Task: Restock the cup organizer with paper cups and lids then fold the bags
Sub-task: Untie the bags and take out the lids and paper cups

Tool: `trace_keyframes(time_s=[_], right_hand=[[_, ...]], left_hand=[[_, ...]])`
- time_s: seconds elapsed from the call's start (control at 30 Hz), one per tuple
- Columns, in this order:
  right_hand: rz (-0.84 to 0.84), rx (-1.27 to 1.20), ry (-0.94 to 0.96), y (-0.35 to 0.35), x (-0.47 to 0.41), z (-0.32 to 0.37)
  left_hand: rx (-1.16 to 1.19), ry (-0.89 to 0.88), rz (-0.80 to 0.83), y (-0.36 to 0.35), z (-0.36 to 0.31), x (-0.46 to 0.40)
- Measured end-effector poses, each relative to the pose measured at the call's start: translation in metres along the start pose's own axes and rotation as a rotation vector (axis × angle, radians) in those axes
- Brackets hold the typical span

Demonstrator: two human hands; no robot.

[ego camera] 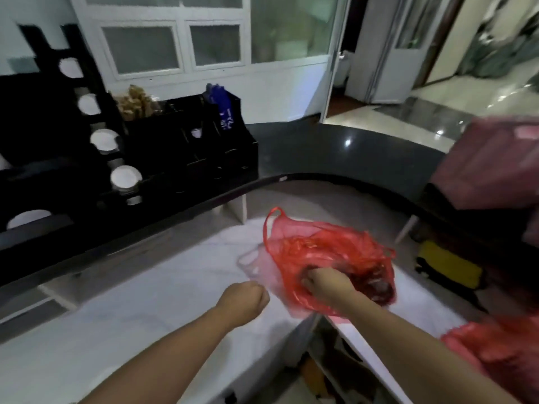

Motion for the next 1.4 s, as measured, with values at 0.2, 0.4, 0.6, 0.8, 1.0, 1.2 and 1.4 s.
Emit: trace_keyframes(time_s=[0.2, 0.4, 0.6, 0.8, 1.0, 1.2, 1.4], right_hand=[[-0.156, -0.083, -0.091, 0.043, 0.018, -0.105], [-0.233, -0.057, -0.18, 0.062, 0.022, -0.172], [-0.272, -0.075, -0.28, 0.057, 0.01, -0.209], [-0.212, -0.124, -0.209, 0.041, -0.016, -0.205], [0.132, -0.131, -0.225, -0.014, -0.047, -0.187], [0.234, -0.031, -0.44, -0.035, -0.048, -0.215], [0.234, 0.081, -0.622, -0.022, -0.036, -0.242]], left_hand=[[-0.014, -0.104, -0.054, -0.007, -0.106, -0.069], [0.041, -0.215, -0.178, -0.006, -0.156, -0.103], [0.063, -0.271, -0.231, -0.008, -0.175, -0.136], [0.101, -0.449, 0.271, -0.065, -0.218, -0.154], [0.211, -0.633, 0.554, -0.091, -0.225, -0.155], [0.208, -0.543, 0.357, -0.081, -0.183, -0.218], [0.103, -0.459, 0.368, -0.102, -0.18, -0.245]])
Point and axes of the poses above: each hand's wrist, its own x-axis away from the middle knuckle, its own y-axis out of the back of the hand, z = x × y, the point moved 9 cm from there along -x, towards the middle knuckle, and after that the axes turned 8 degrees about -z, right-handed, at the moved point
